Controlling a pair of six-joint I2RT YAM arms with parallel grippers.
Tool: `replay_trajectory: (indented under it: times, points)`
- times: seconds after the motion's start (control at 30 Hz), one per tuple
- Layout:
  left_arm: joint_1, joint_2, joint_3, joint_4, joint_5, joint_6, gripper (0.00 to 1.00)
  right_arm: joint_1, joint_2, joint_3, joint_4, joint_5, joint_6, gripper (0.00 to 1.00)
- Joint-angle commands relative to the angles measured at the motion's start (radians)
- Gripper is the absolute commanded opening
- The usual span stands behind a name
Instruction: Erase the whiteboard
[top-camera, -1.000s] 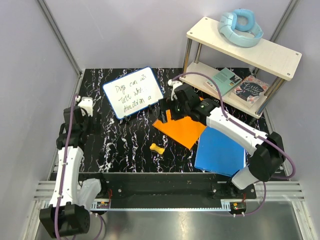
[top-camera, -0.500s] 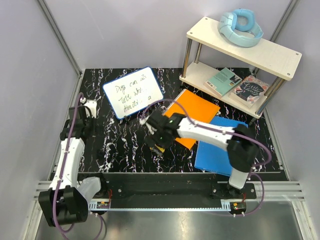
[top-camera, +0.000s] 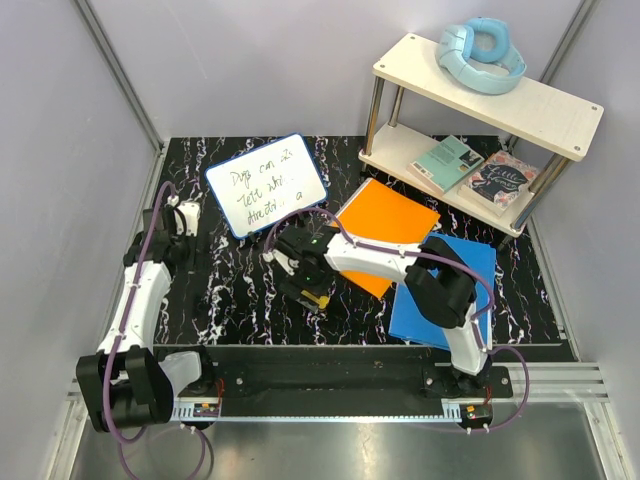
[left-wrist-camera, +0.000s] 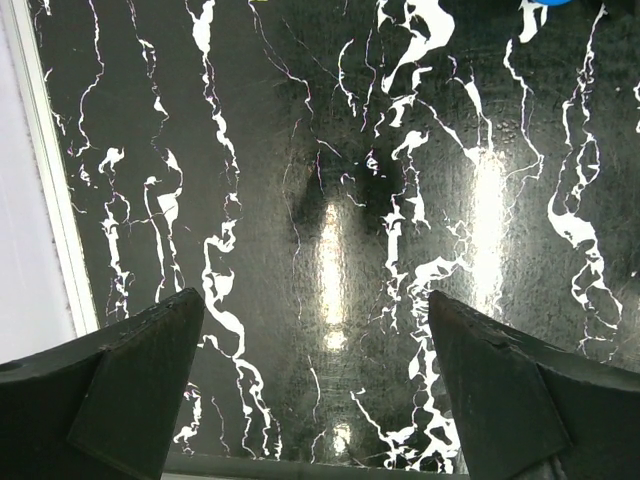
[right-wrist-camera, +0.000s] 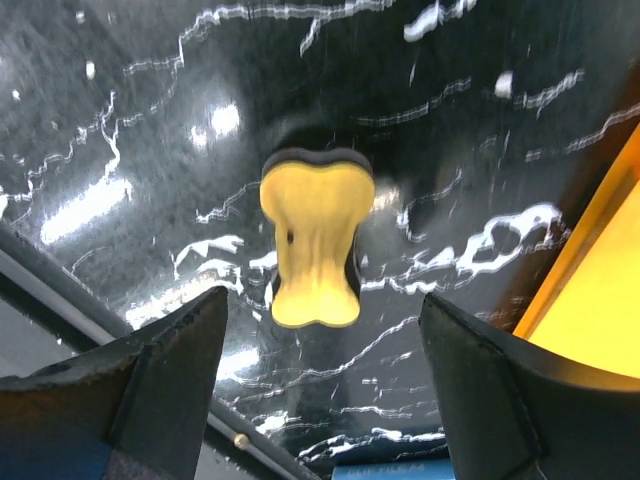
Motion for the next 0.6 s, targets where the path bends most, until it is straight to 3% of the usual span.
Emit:
replay_trajectory:
  times: [0.0, 0.1, 0.3, 0.4, 0.43, 0.57]
  points:
    - [0.001, 0.004, 0.043, 0.013, 0.012, 0.016, 0.99, -0.001, 0.053, 0.073, 0.010, -0.025, -0.054, 0.84]
    - [0.003, 0.002, 0.041, 0.014, 0.006, 0.023, 0.99, -0.004, 0.082, 0.097, 0.004, -0.054, -0.057, 0.73]
    - [0.003, 0.005, 0.029, 0.034, -0.037, 0.021, 0.99, -0.004, 0.136, 0.150, -0.042, -0.088, -0.067, 0.65]
    - [0.003, 0.013, 0.030, 0.036, -0.027, 0.012, 0.99, -0.006, 0.140, 0.153, -0.053, -0.090, -0.071, 0.56]
    - [0.001, 0.019, 0.035, 0.034, -0.023, 0.006, 0.99, -0.004, 0.137, 0.150, -0.055, -0.091, -0.071, 0.44]
    - [0.001, 0.040, 0.053, 0.040, -0.003, -0.002, 0.99, -0.022, 0.120, 0.136, -0.056, -0.107, -0.076, 0.35]
